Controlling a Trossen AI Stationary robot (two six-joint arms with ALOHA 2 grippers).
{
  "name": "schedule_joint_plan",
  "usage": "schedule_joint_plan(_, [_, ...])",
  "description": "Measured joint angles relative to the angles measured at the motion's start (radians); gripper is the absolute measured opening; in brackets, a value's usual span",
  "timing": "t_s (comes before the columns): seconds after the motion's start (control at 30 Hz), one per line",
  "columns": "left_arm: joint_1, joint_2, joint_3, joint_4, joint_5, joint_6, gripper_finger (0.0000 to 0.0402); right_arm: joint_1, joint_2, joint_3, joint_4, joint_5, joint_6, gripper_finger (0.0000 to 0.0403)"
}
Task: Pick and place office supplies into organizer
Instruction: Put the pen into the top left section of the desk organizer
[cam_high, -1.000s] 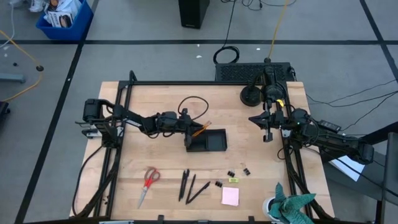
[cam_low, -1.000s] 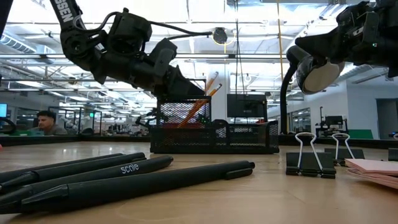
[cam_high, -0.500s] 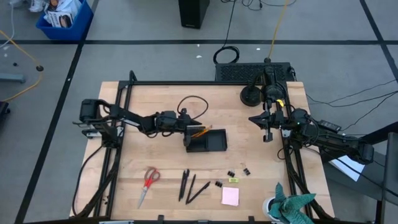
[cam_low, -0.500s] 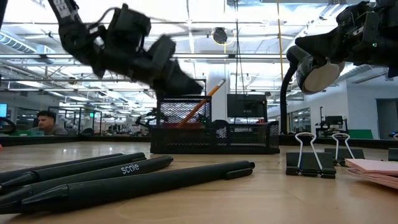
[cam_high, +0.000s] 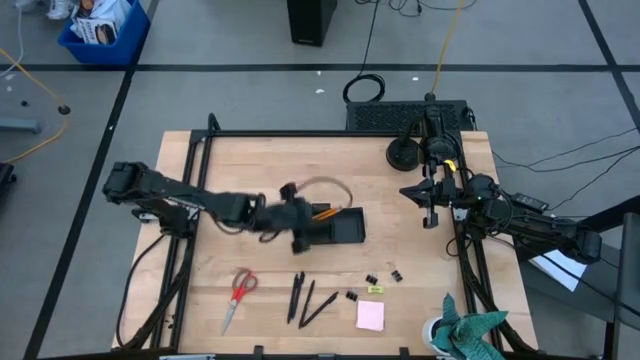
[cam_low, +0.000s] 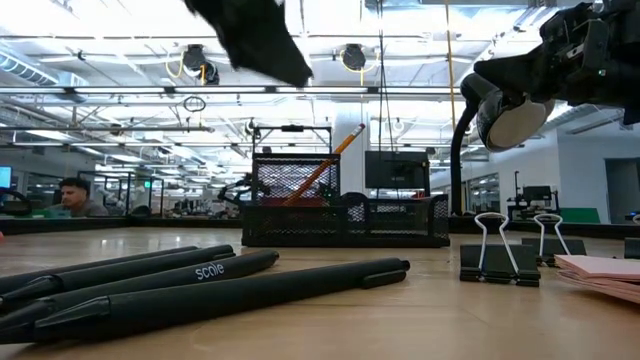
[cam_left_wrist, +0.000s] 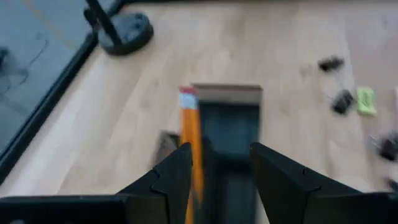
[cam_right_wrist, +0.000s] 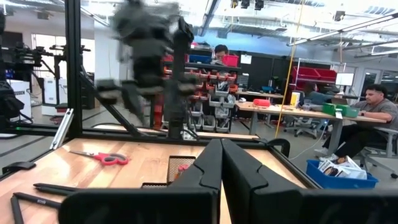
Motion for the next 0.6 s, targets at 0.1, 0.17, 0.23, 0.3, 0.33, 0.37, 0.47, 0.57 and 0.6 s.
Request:
schedule_joint_plan(0.1, [-0.1, 0.092, 0.141, -0.257, -0.046, -0.21, 0.017, 0.0, 0.0, 0.0, 0.003, 0.0, 0.0, 0.0])
schedule_joint_plan(0.17, [-0.15, 0.171, 0.218, -0.32, -0.015, -0.348, 0.017, 0.0, 0.0, 0.0, 0.003, 0.0, -0.002, 0.0])
schedule_joint_plan(0.23, [-0.193, 0.245, 0.276, -0.354, 0.025, -0.453, 0.017, 0.0, 0.002, 0.0, 0.01, 0.0, -0.002, 0.0])
schedule_joint_plan(0.3, [-0.23, 0.328, 0.323, -0.373, 0.048, -0.538, 0.017, 0.0, 0.004, 0.0, 0.012, 0.0, 0.0, 0.0])
schedule_joint_plan(0.33, [-0.245, 0.369, 0.343, -0.368, 0.06, -0.574, 0.017, 0.0, 0.005, 0.0, 0.013, 0.0, 0.0, 0.0])
schedule_joint_plan(0.37, [-0.257, 0.406, 0.358, -0.371, 0.071, -0.61, 0.017, 0.0, 0.006, 0.0, 0.016, 0.0, 0.001, 0.0])
schedule_joint_plan(0.47, [-0.28, 0.487, 0.406, -0.365, 0.095, -0.69, 0.017, 0.0, 0.007, 0.0, 0.011, -0.001, 0.001, 0.0])
schedule_joint_plan(0.57, [-0.297, 0.528, 0.419, -0.372, 0.104, -0.767, 0.017, 0.0, 0.011, 0.0, 0.01, -0.001, 0.007, 0.0])
schedule_joint_plan(0.6, [-0.301, 0.536, 0.419, -0.371, 0.106, -0.792, 0.017, 0.0, 0.012, 0.0, 0.01, -0.001, 0.011, 0.0])
